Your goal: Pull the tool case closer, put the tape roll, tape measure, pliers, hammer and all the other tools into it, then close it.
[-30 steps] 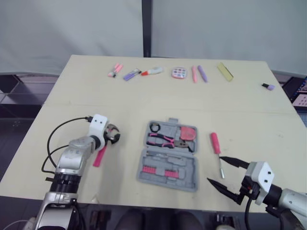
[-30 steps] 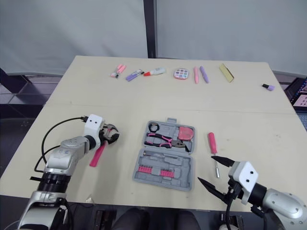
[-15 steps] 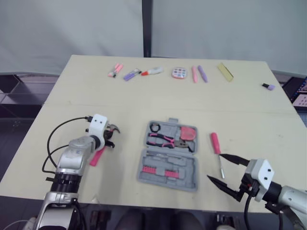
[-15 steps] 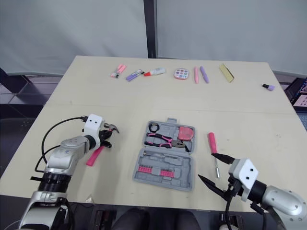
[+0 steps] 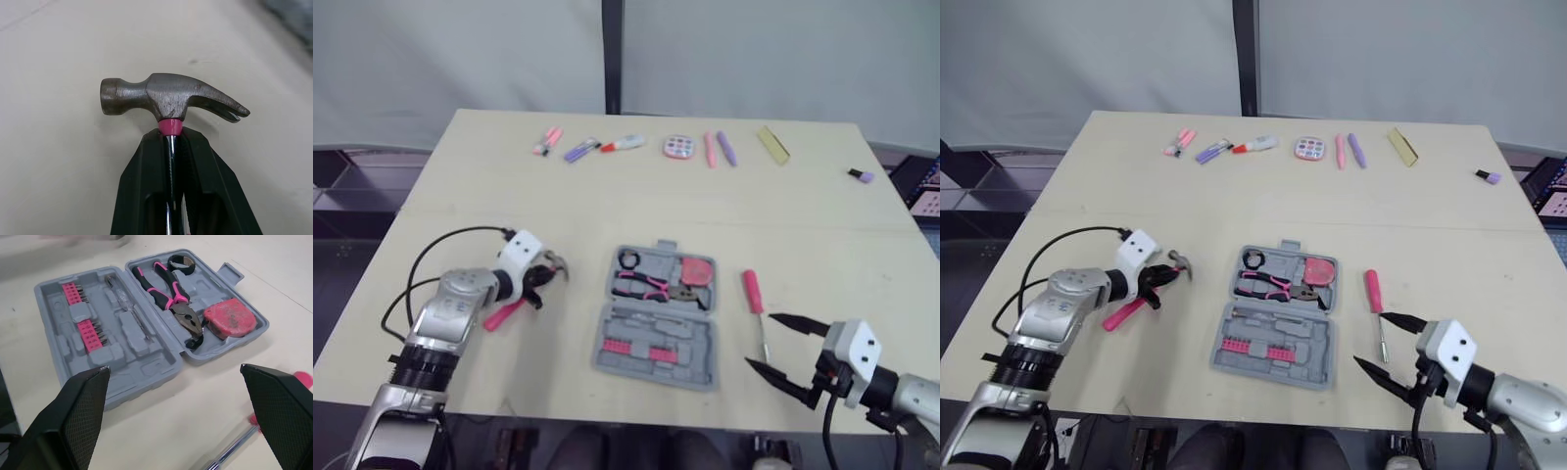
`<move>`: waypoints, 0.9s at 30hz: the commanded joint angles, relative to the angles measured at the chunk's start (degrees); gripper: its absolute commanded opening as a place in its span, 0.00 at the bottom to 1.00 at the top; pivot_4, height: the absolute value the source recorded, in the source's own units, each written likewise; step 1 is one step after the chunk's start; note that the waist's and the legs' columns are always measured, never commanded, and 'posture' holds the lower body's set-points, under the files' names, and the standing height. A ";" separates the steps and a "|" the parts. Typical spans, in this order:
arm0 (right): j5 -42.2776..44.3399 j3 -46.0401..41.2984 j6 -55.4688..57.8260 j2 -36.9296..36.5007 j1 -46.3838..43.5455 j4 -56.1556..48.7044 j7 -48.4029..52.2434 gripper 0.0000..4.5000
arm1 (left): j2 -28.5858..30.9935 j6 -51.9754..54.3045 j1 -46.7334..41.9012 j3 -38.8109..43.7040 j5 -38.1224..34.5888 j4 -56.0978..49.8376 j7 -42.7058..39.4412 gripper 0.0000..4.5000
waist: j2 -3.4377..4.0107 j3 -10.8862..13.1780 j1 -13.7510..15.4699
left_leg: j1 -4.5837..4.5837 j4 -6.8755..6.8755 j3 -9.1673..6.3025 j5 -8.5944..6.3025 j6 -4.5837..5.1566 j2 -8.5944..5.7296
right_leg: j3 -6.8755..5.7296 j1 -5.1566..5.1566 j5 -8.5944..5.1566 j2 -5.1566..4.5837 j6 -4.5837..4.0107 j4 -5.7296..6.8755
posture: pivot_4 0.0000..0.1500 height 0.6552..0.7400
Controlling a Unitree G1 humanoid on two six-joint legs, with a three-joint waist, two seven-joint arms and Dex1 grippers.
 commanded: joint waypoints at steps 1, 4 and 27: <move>0.86 -0.39 -0.36 0.18 0.41 -0.37 0.78 1.00 | 1.18 -1.58 -4.06 -3.08 -0.97 -4.83 -7.36 0.01 | -0.01 0.01 -0.06 | -0.24 0.09 0.00 0.00 0.00 -0.01 | -0.01 -0.23 0.00 0.02 0.00 0.14 | 1.00 0.69; 0.61 0.59 -0.22 0.72 0.25 -0.47 0.42 1.00 | 0.56 -1.97 -6.52 -6.22 -0.53 -6.86 -10.85 0.01 | -0.02 0.01 -0.17 | -0.21 0.04 0.02 0.00 0.00 -0.05 | -0.06 -0.36 0.00 0.01 0.00 0.47 | 1.00 0.69; 0.07 1.20 -1.99 0.80 -0.19 2.32 2.02 1.00 | -9.24 7.57 -18.86 -27.95 6.27 -16.82 -15.79 0.01 | -0.08 0.09 -0.11 | -0.22 0.10 0.12 0.03 0.04 -0.04 | 0.01 -0.35 0.00 0.06 0.00 0.55 | 1.00 0.69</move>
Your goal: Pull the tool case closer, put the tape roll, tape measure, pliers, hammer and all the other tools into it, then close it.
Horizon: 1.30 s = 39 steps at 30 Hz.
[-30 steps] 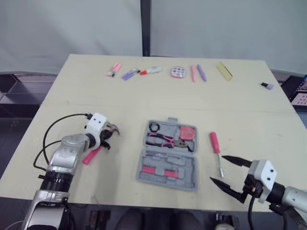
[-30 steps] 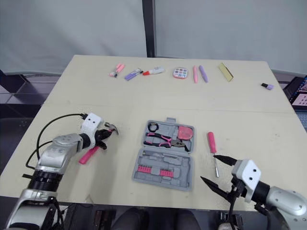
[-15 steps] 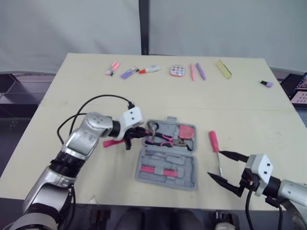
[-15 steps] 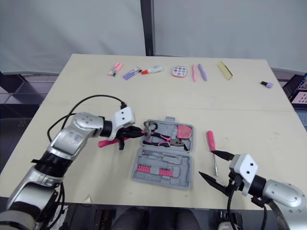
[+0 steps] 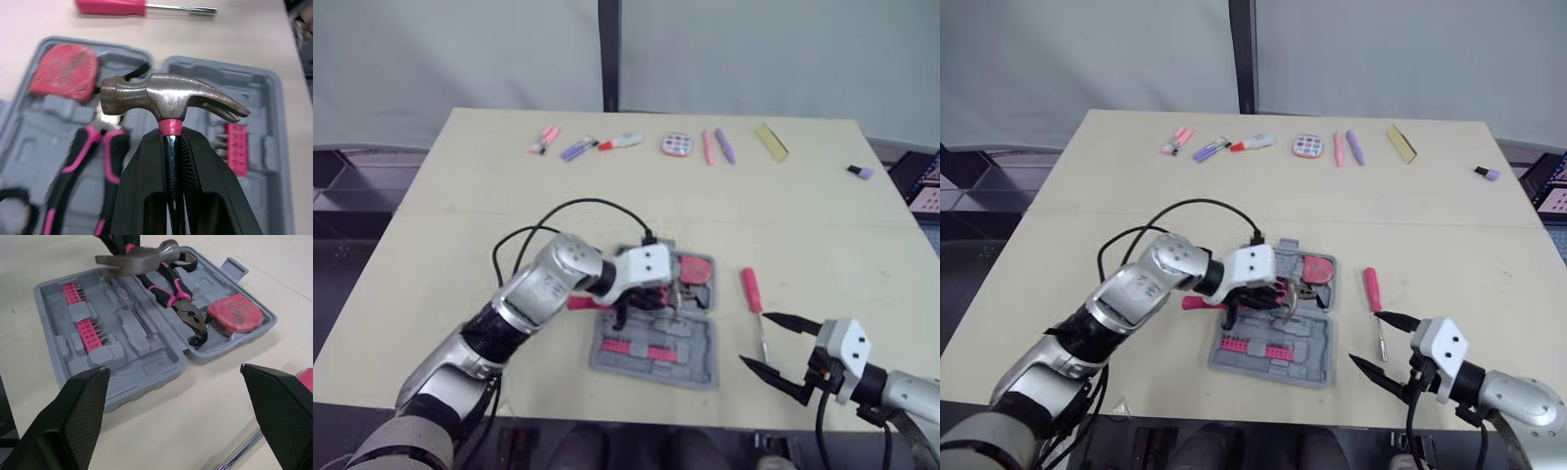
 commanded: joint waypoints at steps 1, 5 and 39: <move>0.64 -1.07 -0.91 -0.55 0.50 -0.12 1.27 1.00 | -0.44 -3.32 -2.13 -2.90 3.68 -1.56 0.60 0.01 | 0.00 0.00 0.03 | 0.01 0.00 0.00 0.00 0.00 0.00 | 0.00 0.00 0.00 0.01 0.00 0.01 | 1.00 0.69; 0.45 -0.91 -1.11 -0.54 0.38 0.27 1.53 1.00 | -2.53 -0.75 -2.56 -4.00 3.61 -1.84 0.32 0.01 | 0.00 0.00 0.06 | 0.00 0.00 0.00 0.01 0.01 -0.01 | 0.01 0.00 0.00 0.00 0.00 0.00 | 1.00 0.69; -0.51 -1.79 -1.36 0.93 4.87 -3.35 -1.20 1.00 | -14.27 5.05 -8.43 -17.93 9.71 8.35 2.40 0.01 | -0.03 0.02 0.16 | 0.00 0.01 0.03 0.01 0.03 -0.03 | 0.10 0.00 0.00 0.01 0.00 0.00 | 1.00 0.69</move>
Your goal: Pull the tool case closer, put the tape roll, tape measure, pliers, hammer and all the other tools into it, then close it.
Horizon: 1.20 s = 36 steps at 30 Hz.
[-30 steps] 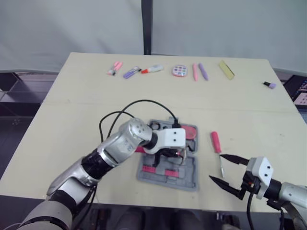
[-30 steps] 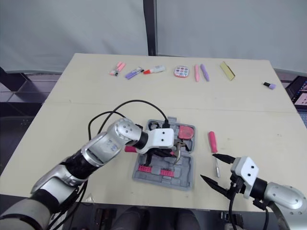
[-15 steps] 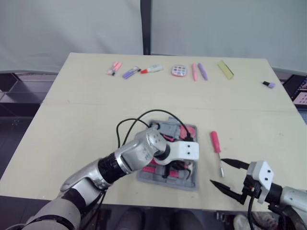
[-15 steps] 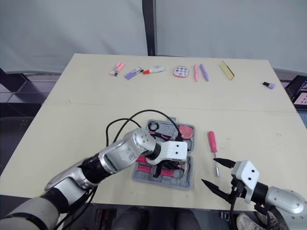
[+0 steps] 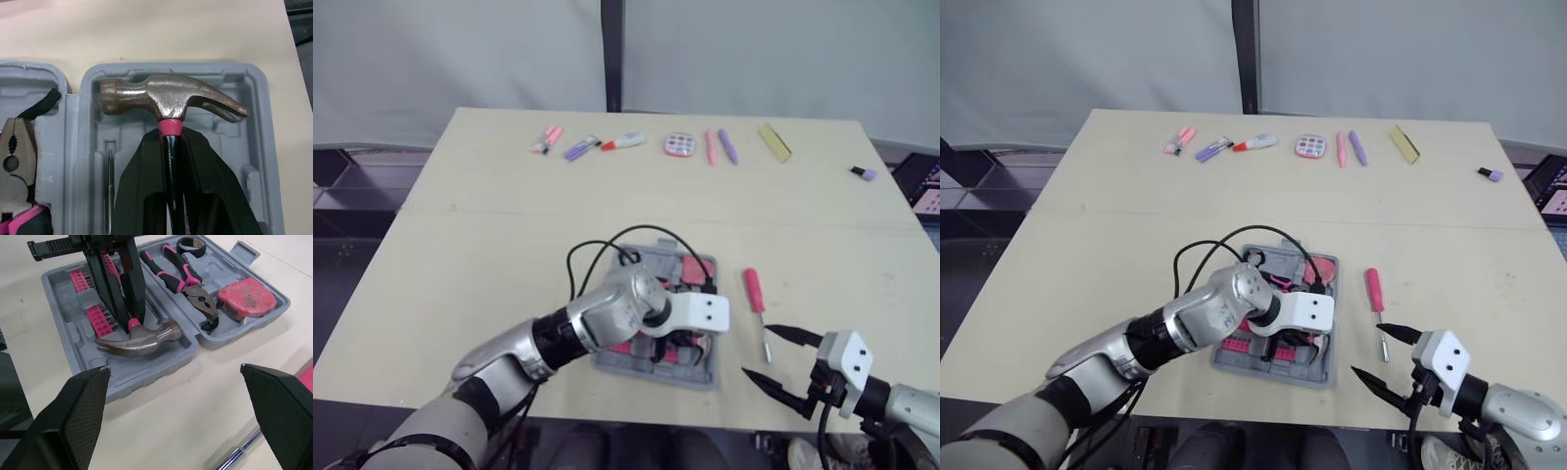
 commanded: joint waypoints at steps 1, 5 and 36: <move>0.20 -1.36 -0.94 0.55 0.73 -2.17 -0.83 1.00 | -1.19 -1.57 -1.56 -0.05 0.98 -0.60 -0.35 0.01 | 0.00 0.00 0.01 | 0.00 0.00 0.00 0.00 0.00 0.00 | 0.00 0.00 0.00 0.00 0.00 0.00 | 1.00 0.69; 0.18 -1.50 -0.91 0.77 1.11 -2.51 -1.23 1.00 | -1.35 -2.38 -1.26 -0.63 1.76 -0.12 -0.46 0.01 | 0.00 0.00 0.02 | 0.00 0.00 0.00 0.00 0.00 0.00 | 0.00 0.00 0.00 -0.01 0.00 0.00 | 1.00 0.69; 0.45 -1.51 -0.51 0.58 0.56 -2.46 -1.43 1.00 | -5.69 -6.14 3.28 30.21 -12.85 -1.26 5.53 0.00 | 0.01 -0.01 -0.02 | 0.02 0.04 0.00 0.00 0.00 0.01 | -0.06 -0.01 0.00 -0.01 0.00 0.07 | 1.00 0.69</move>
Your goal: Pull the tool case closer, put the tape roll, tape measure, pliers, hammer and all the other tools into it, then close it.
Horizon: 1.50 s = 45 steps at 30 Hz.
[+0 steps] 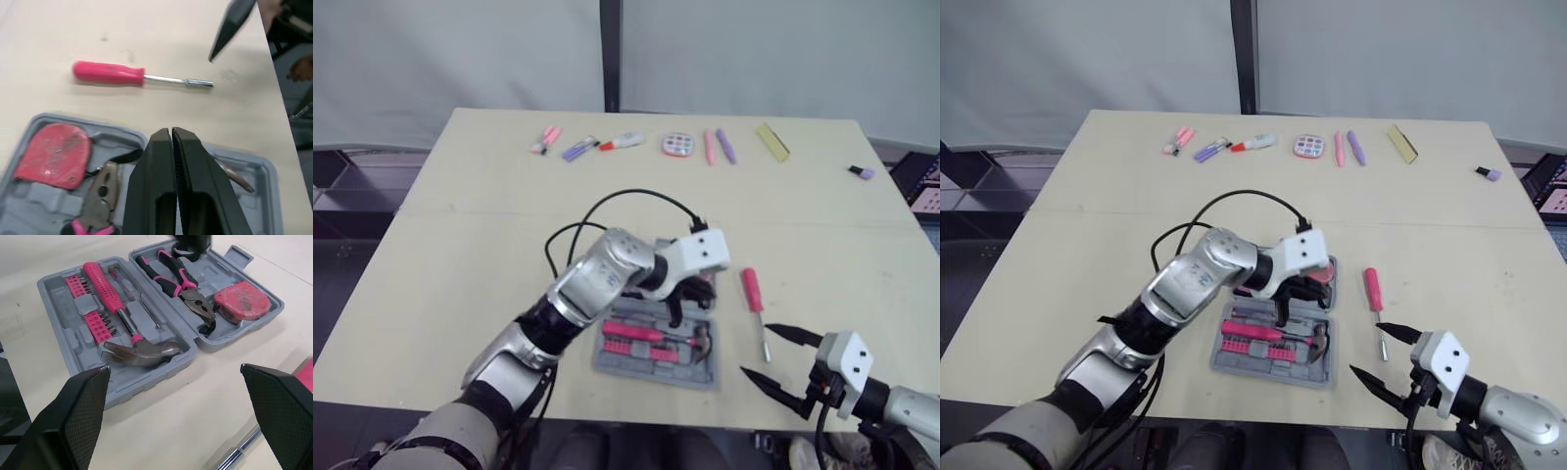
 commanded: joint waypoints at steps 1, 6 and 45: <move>0.57 -1.50 -0.47 -0.17 0.00 -1.06 -0.10 1.00 | -0.98 -8.70 1.75 6.36 -4.66 0.67 -0.97 0.00 | 0.00 0.00 0.05 | 0.00 0.01 -0.01 0.00 0.00 0.00 | -0.03 0.00 0.00 0.00 0.00 0.00 | 1.00 0.69; 0.50 -1.52 -0.44 -0.27 -0.42 -0.82 -0.03 1.00 | 3.64 -20.15 7.87 10.34 -9.68 0.43 -9.13 0.00 | 0.03 -0.02 -0.10 | 0.01 0.01 -0.01 0.00 0.00 0.01 | -0.16 0.00 0.00 -0.01 0.00 0.03 | 1.00 0.69; 0.86 -3.09 0.23 -0.33 0.49 -1.83 -0.37 1.00 | 10.26 -45.16 21.95 2.94 -0.17 15.40 -13.78 0.00 | 0.10 -0.06 -0.16 | 0.08 0.02 -0.07 0.00 0.01 -0.06 | -0.25 0.02 0.00 -0.01 0.00 0.14 | 1.00 0.69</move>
